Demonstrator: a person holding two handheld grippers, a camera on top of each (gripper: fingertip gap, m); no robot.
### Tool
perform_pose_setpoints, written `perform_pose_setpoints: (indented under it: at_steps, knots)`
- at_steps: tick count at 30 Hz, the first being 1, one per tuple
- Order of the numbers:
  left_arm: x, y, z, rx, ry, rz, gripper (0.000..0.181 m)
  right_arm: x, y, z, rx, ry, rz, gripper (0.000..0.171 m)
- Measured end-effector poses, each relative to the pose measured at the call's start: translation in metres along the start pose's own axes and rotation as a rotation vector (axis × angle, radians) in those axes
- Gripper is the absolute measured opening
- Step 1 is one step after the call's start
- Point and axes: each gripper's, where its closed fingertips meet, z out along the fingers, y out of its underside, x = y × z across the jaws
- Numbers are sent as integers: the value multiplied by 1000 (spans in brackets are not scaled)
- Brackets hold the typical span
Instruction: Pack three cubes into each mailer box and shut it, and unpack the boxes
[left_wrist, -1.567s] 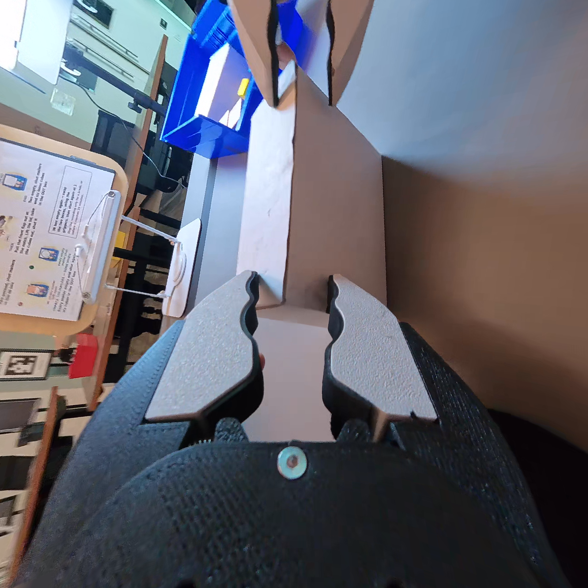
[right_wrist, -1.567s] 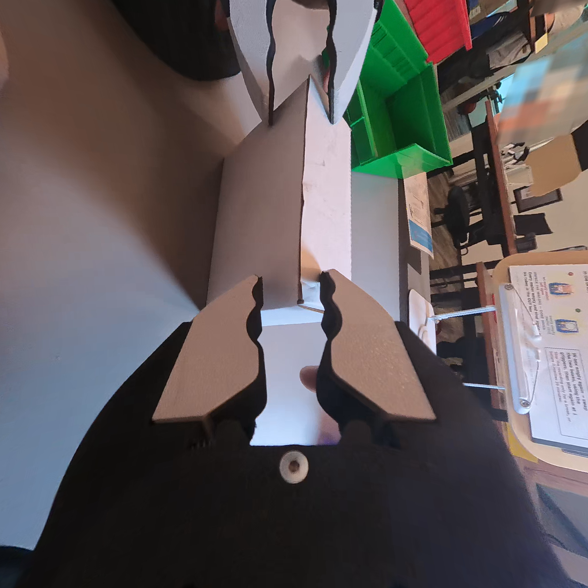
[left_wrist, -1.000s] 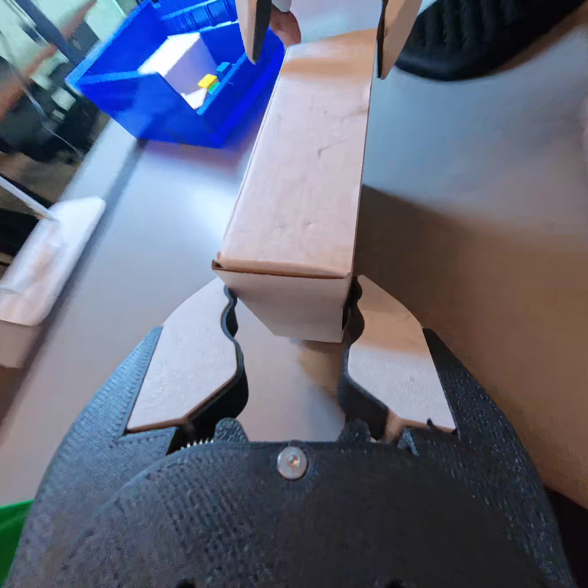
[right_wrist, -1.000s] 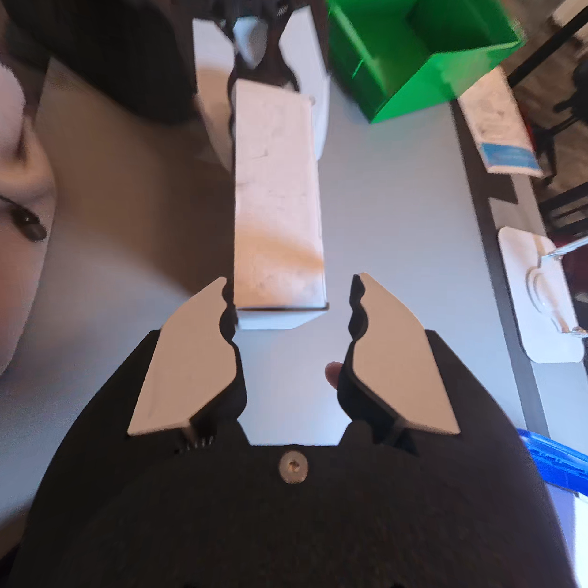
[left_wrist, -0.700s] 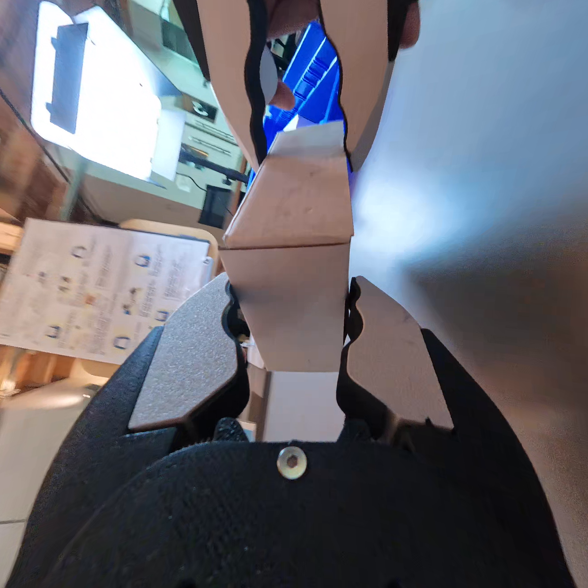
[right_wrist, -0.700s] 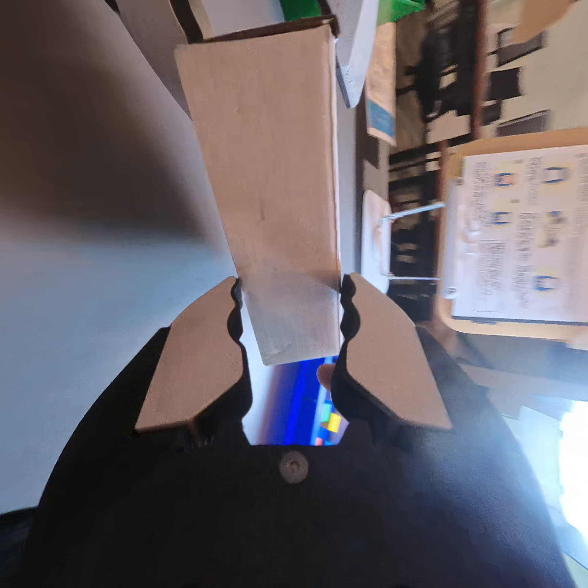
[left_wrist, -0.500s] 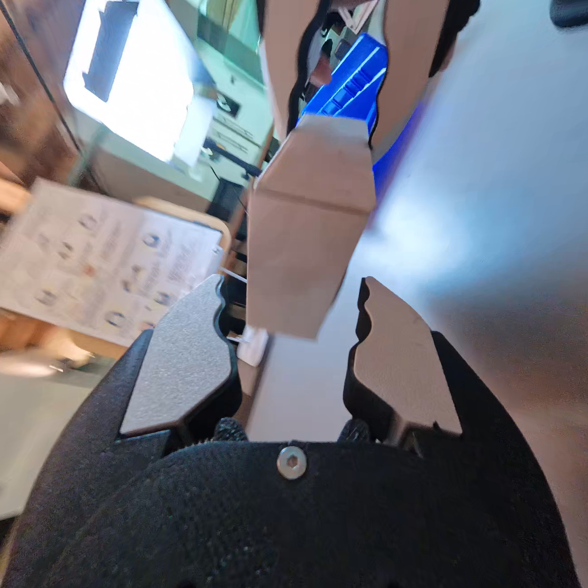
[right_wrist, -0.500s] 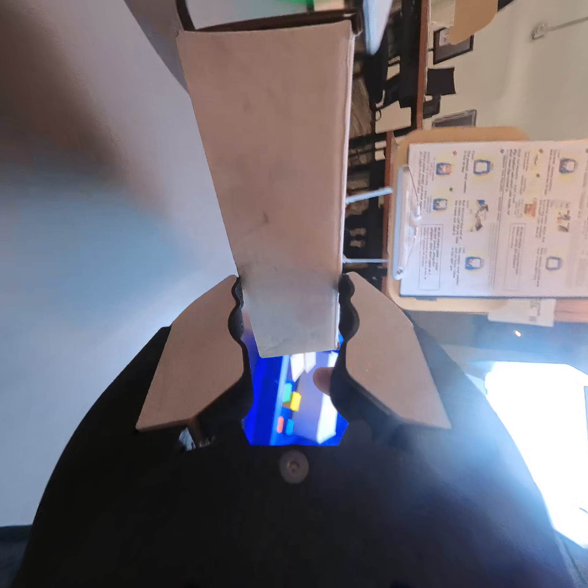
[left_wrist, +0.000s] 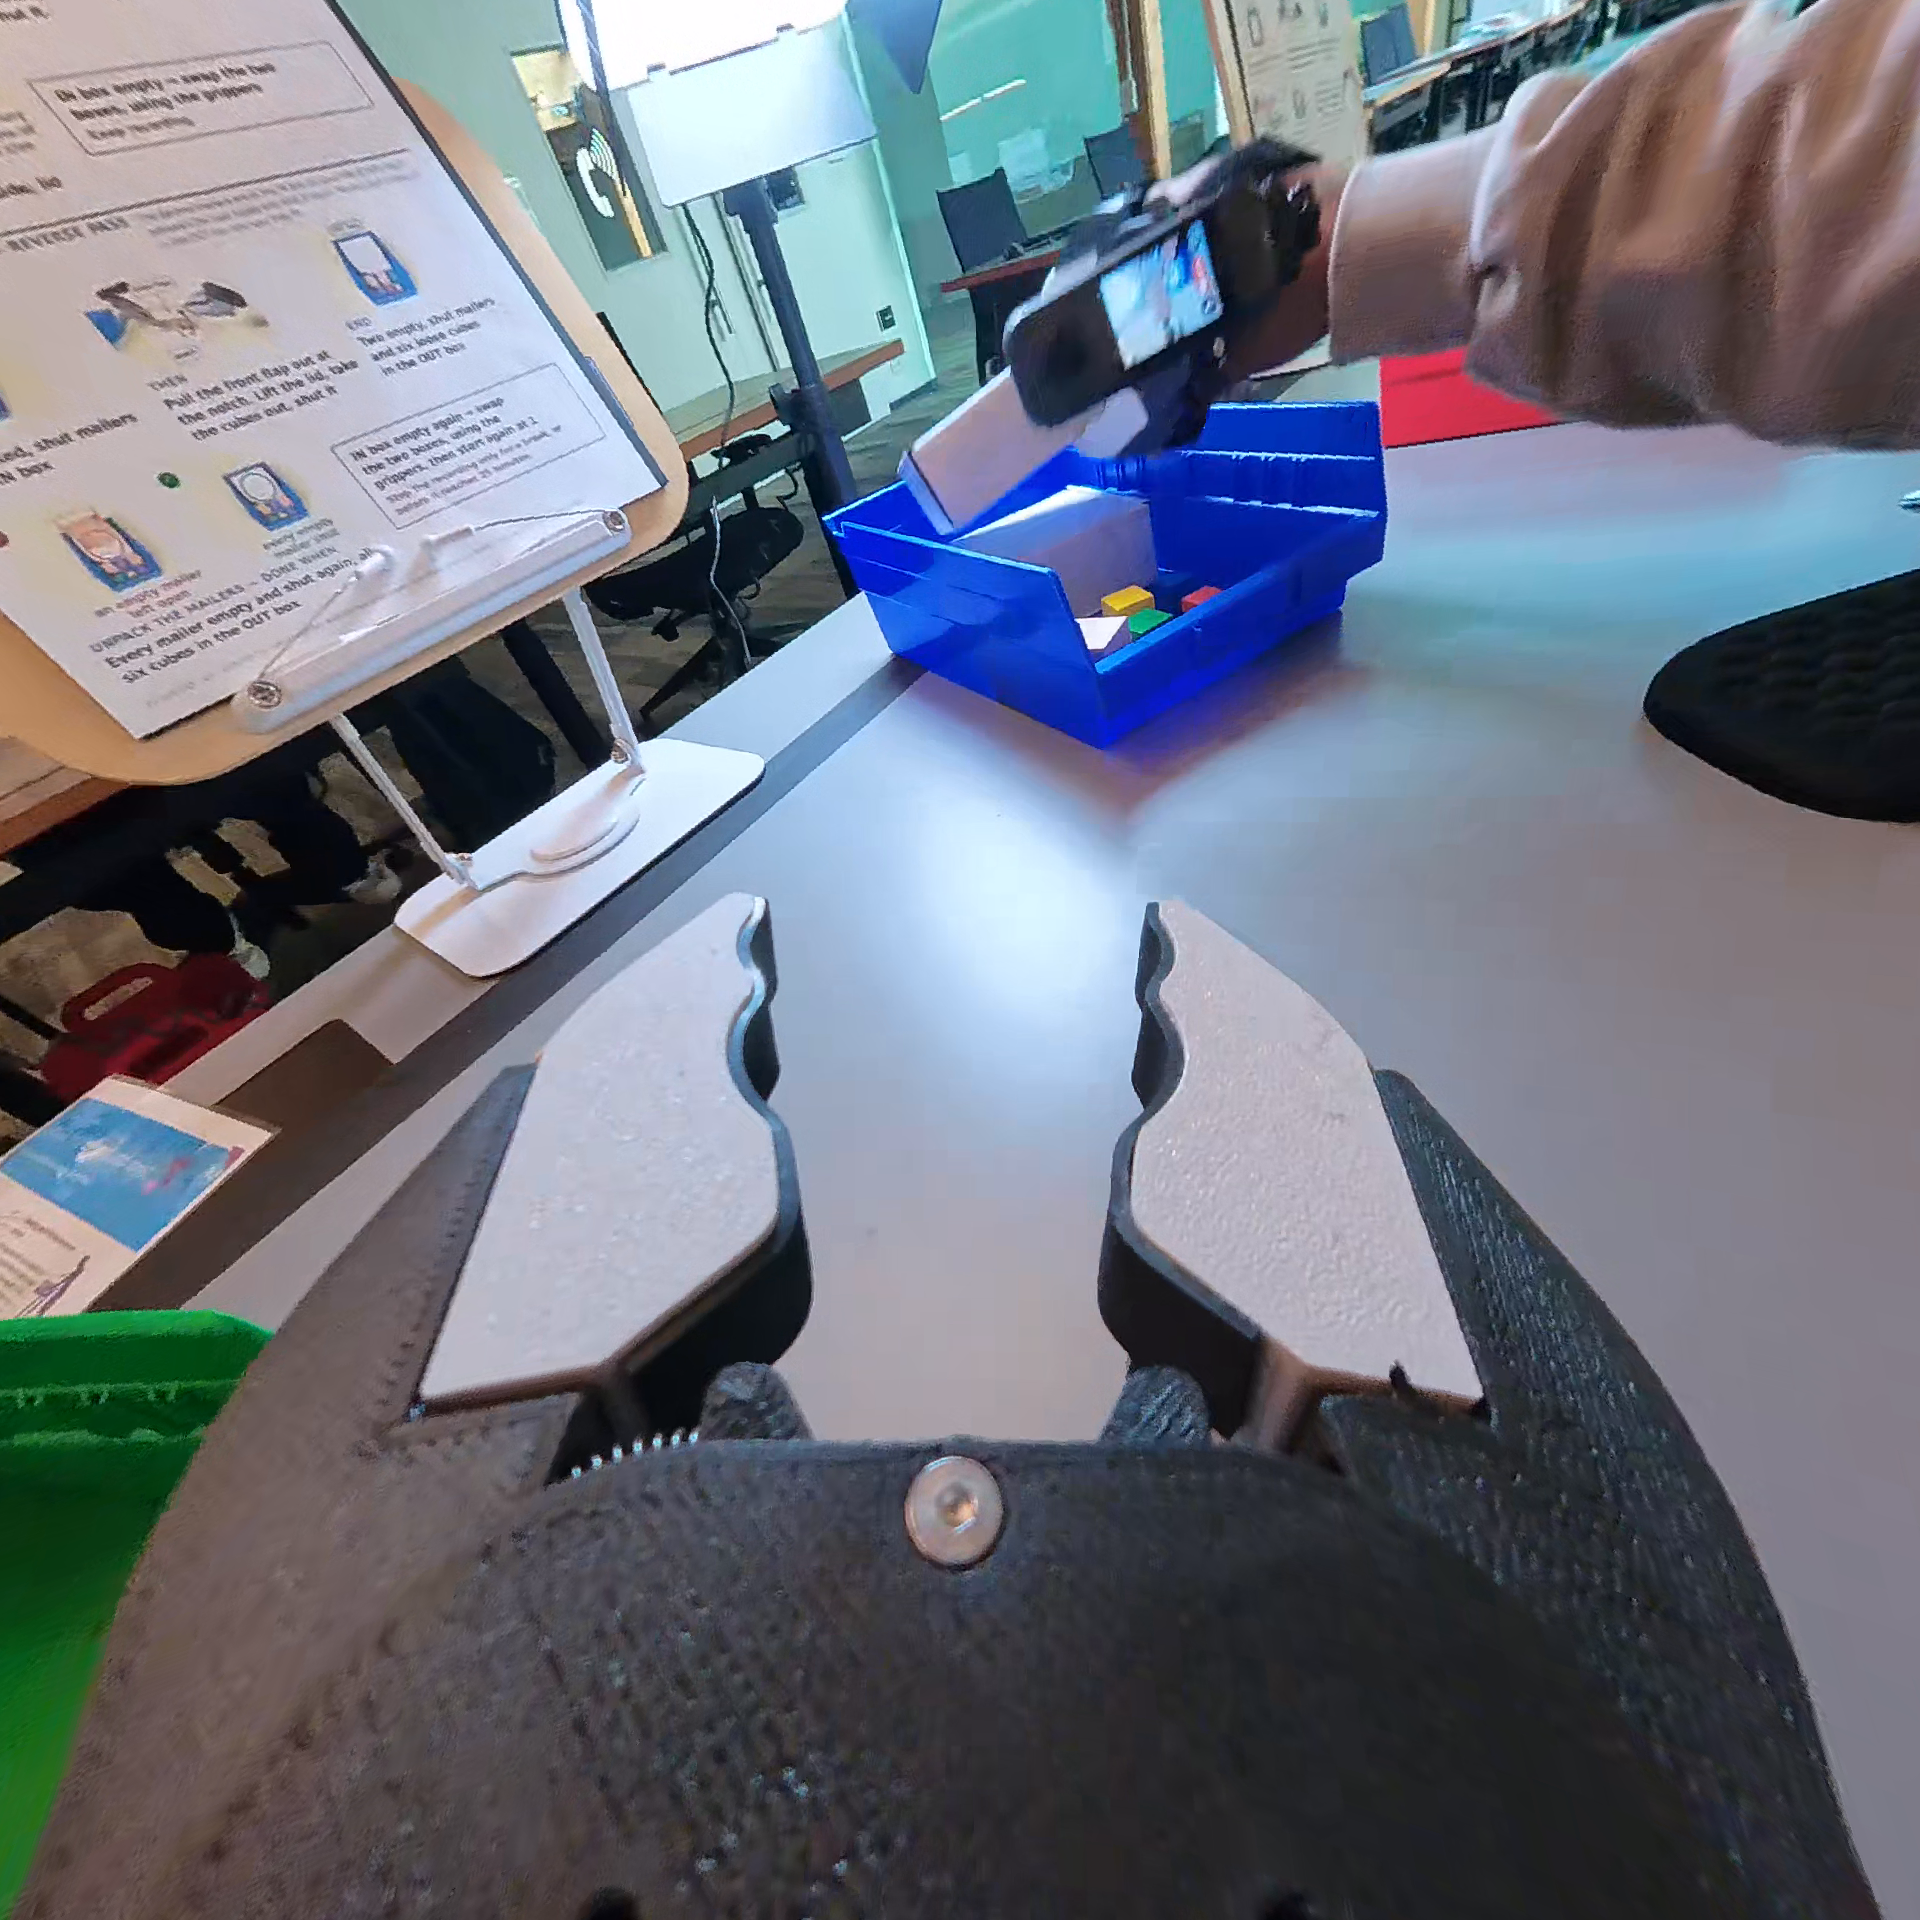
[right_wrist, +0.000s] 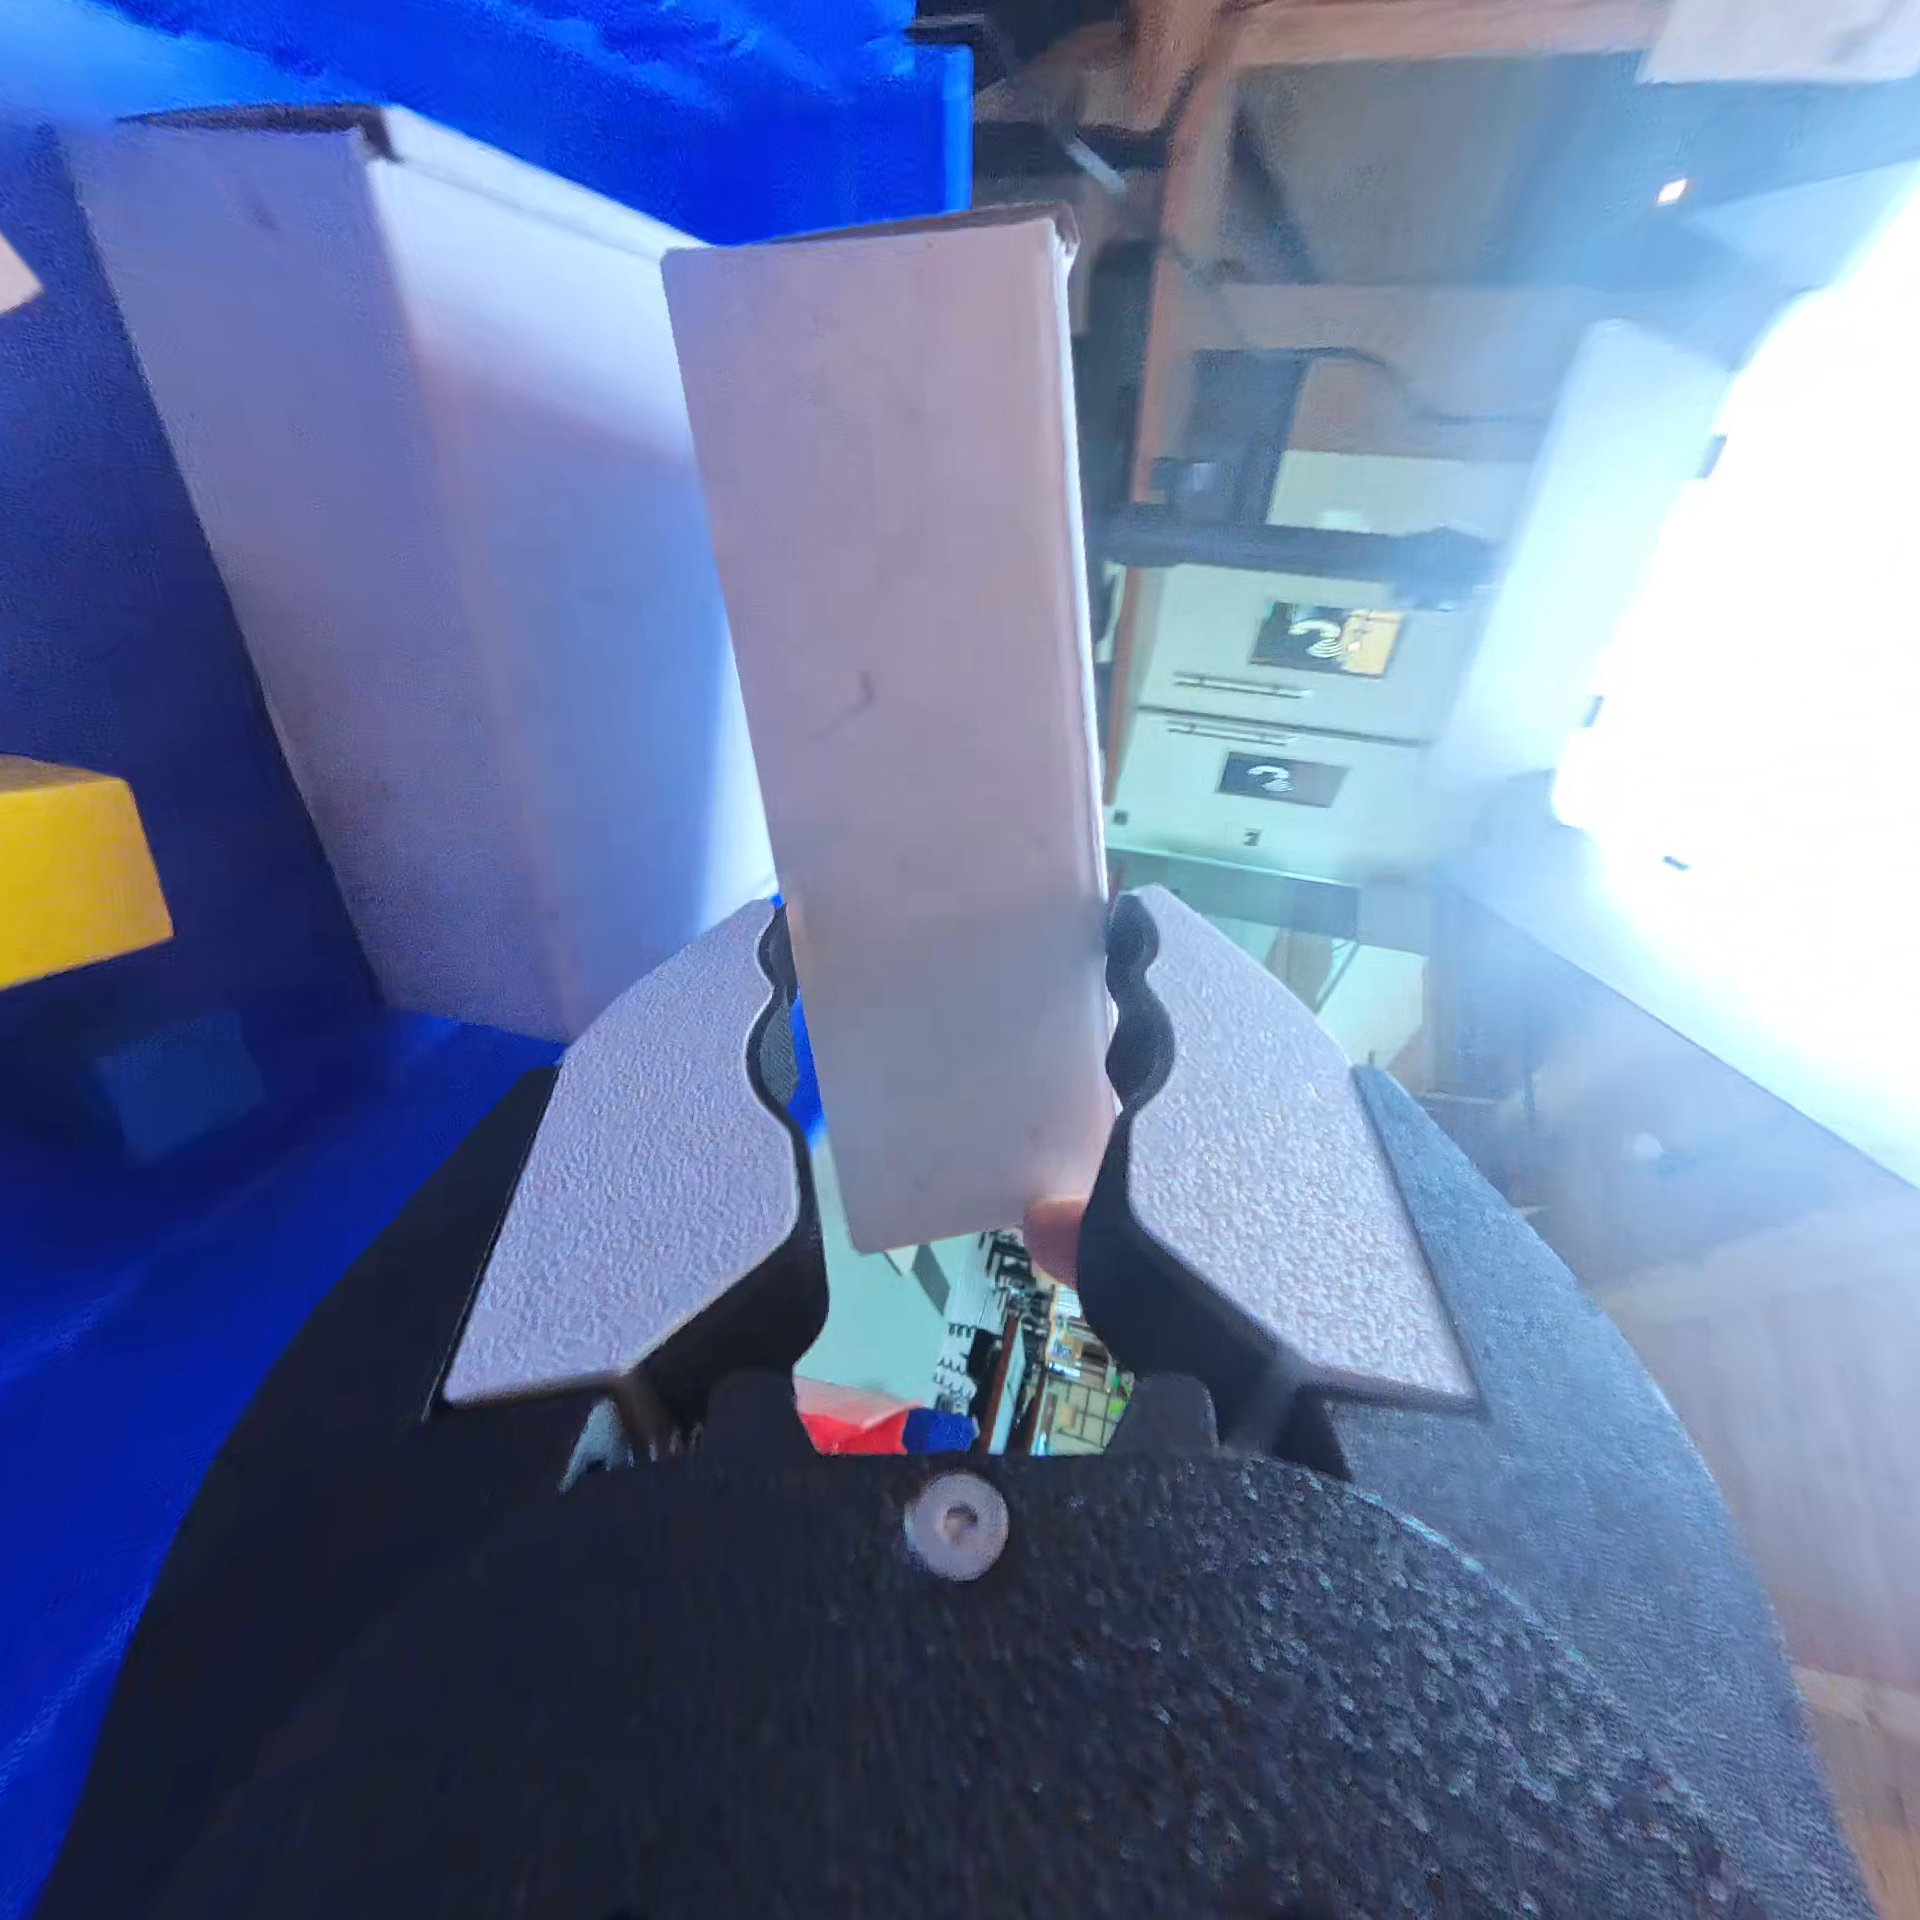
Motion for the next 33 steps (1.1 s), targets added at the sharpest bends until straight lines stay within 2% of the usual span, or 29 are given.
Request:
perform_pose_setpoints:
  at_steps: [2, 5, 9, 10, 15, 22, 25, 28, 33]
  knots:
    - [-4, 5, -2, -6, -11, -15, 66, -8, -6, 11, -11, 26, -77, 58]
    - [-11, 14, -2, -18, -22, -40, 65, -28, -17, 12, 0, -73, -33, 55]
    - [-14, 18, 1, -24, -12, -67, 65, -44, -26, 9, 77, -100, -53, 54]
    - [-13, 19, 0, -25, -15, -62, 64, -49, -25, 10, 84, -116, -57, 48]
    - [-12, 20, 1, -27, -13, -61, 63, -48, -29, 8, 217, -84, -64, 42]
    - [-10, 29, 5, -61, -4, -61, 61, -42, -18, 17, 238, -72, -158, 45]
    - [-11, 31, 7, -63, -2, -68, 59, -36, 0, 25, 168, -112, -66, 51]
    - [-12, 36, 9, -75, 6, -84, 60, -35, 11, 32, 123, -152, 61, 48]
    - [-20, 40, 6, -94, -16, -102, 62, -34, 3, 32, 92, -155, 216, 40]
